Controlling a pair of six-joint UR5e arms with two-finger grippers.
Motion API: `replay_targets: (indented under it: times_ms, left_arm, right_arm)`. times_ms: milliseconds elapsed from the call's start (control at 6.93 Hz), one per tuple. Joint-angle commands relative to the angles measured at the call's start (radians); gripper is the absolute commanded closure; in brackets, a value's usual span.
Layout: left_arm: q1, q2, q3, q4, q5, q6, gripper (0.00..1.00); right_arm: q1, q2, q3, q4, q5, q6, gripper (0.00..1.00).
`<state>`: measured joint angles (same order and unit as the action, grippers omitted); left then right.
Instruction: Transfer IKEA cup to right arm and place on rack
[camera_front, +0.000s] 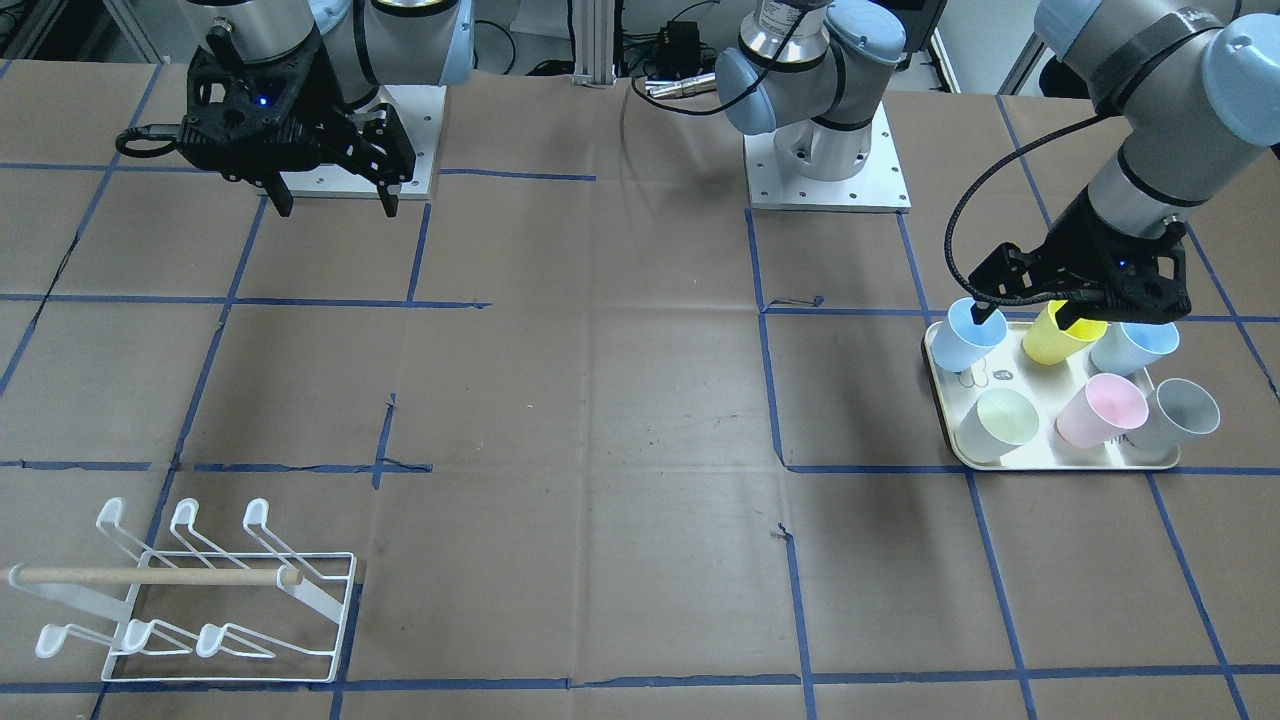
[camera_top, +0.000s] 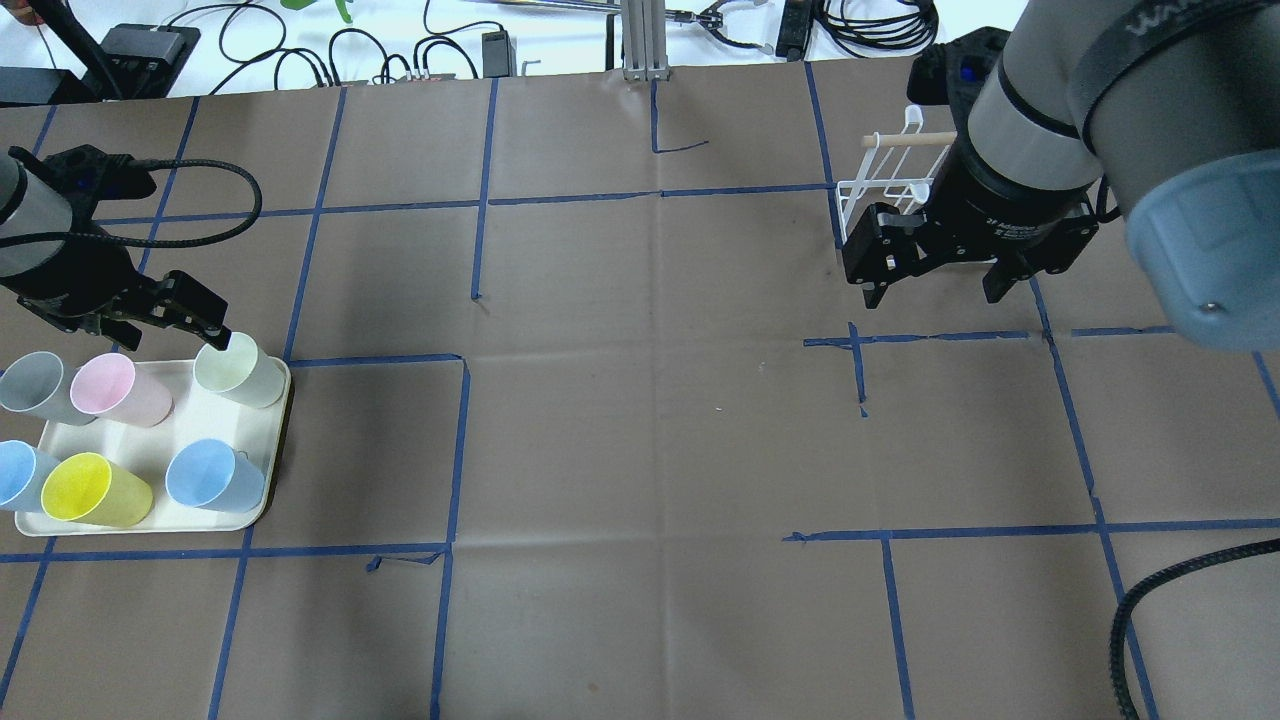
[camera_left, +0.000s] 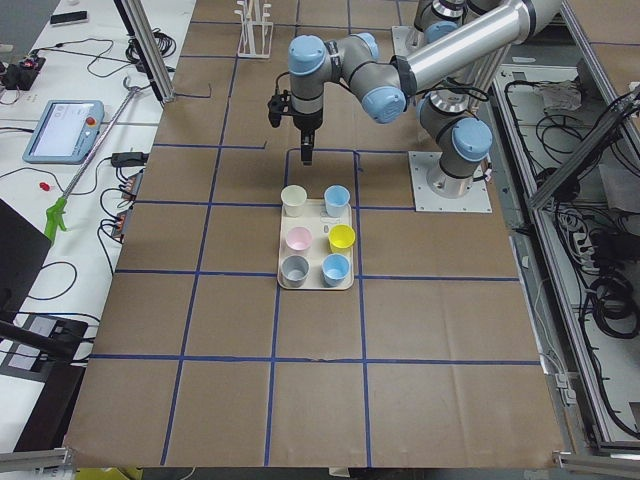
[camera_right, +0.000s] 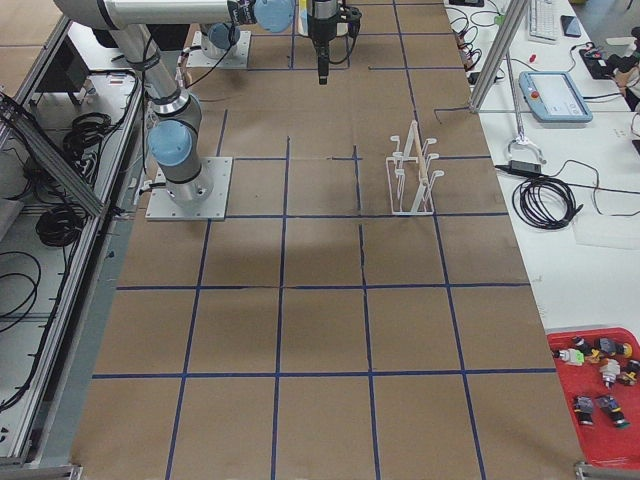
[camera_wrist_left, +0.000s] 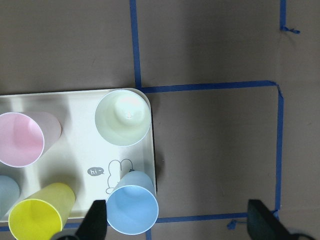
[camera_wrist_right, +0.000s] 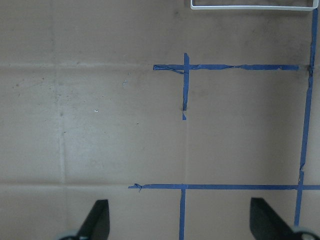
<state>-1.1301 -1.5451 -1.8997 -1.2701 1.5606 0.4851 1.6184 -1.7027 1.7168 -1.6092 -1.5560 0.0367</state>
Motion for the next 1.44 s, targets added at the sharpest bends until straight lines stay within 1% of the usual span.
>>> replay_targets:
  times_ms: [0, 144, 433, 577, 1011, 1155, 1299]
  left_arm:
    - [0.001, -0.024, -0.094, 0.166, 0.002, -0.025, 0.01]
    - [0.003, -0.038, -0.140, 0.251, 0.002, -0.042, 0.01]
    - [0.003, -0.104, -0.156, 0.314, -0.004, -0.042, 0.01]
    - [0.004, -0.133, -0.156, 0.337, -0.001, -0.036, 0.01]
    - [0.004, -0.187, -0.154, 0.340, -0.002, -0.037, 0.01]
    - [0.004, -0.217, -0.154, 0.389, 0.001, -0.039, 0.01]
    - [0.006, -0.230, -0.153, 0.402, 0.002, -0.037, 0.01]
  right_arm:
    - [0.000, 0.000, 0.003, 0.000, 0.001, 0.000, 0.00]
    - [0.000, 0.000, 0.003, 0.000, 0.001, 0.000, 0.00]
    - [0.000, 0.000, 0.001, 0.000, 0.002, 0.002, 0.00]
    - [0.000, 0.000, 0.001, -0.005, 0.002, 0.000, 0.00]
    - [0.000, 0.000, 0.003, -0.006, 0.002, 0.000, 0.00]
    - [0.000, 0.000, 0.003, -0.006, 0.002, 0.000, 0.00]
    - [0.000, 0.000, 0.001, -0.006, 0.002, -0.001, 0.00]
